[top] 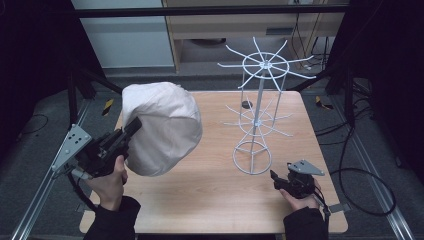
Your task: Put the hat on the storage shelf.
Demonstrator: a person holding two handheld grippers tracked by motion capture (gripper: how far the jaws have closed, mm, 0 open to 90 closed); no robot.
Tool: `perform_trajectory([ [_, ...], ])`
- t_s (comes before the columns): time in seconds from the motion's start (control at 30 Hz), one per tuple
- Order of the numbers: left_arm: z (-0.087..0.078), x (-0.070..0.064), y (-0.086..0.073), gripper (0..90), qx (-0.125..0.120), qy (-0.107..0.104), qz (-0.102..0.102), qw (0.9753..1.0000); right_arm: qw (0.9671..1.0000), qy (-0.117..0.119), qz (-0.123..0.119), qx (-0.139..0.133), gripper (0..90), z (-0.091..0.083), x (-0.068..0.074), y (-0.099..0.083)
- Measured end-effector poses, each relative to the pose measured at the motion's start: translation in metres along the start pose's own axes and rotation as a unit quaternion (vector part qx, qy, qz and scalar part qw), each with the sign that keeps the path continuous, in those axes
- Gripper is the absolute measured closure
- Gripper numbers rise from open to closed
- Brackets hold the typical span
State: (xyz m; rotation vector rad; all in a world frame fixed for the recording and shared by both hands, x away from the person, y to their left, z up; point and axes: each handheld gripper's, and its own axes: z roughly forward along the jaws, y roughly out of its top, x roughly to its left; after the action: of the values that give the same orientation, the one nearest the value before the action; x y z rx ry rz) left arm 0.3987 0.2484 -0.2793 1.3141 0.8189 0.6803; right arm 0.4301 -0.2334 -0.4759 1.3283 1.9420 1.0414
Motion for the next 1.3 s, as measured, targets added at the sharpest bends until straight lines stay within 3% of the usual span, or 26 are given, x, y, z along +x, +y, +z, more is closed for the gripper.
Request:
perform_trajectory([
  [0.17, 0.004, -0.003, 0.007, 88.0, -0.022, -0.019, -0.009, 0.9995, 1.0000, 0.000, -0.001, 0.000, 31.2, 0.000, 0.000, 0.000],
  [0.5, 0.009, -0.010, 0.021, 88.0, -0.051, -0.036, -0.016, 0.9979, 1.0000, 0.000, -0.001, -0.001, 30.9, 0.000, 0.000, 0.000],
  [1.03, 0.015, -0.016, 0.042, 88.0, -0.082, -0.057, -0.023, 0.9947, 1.0000, 0.000, 0.002, -0.001, 30.7, 0.000, -0.001, -0.001],
  [1.3, 0.018, -0.026, 0.052, 88.0, -0.093, -0.070, -0.019, 0.9929, 1.0000, 0.000, -0.003, -0.002, 30.7, 0.001, -0.001, -0.001],
])
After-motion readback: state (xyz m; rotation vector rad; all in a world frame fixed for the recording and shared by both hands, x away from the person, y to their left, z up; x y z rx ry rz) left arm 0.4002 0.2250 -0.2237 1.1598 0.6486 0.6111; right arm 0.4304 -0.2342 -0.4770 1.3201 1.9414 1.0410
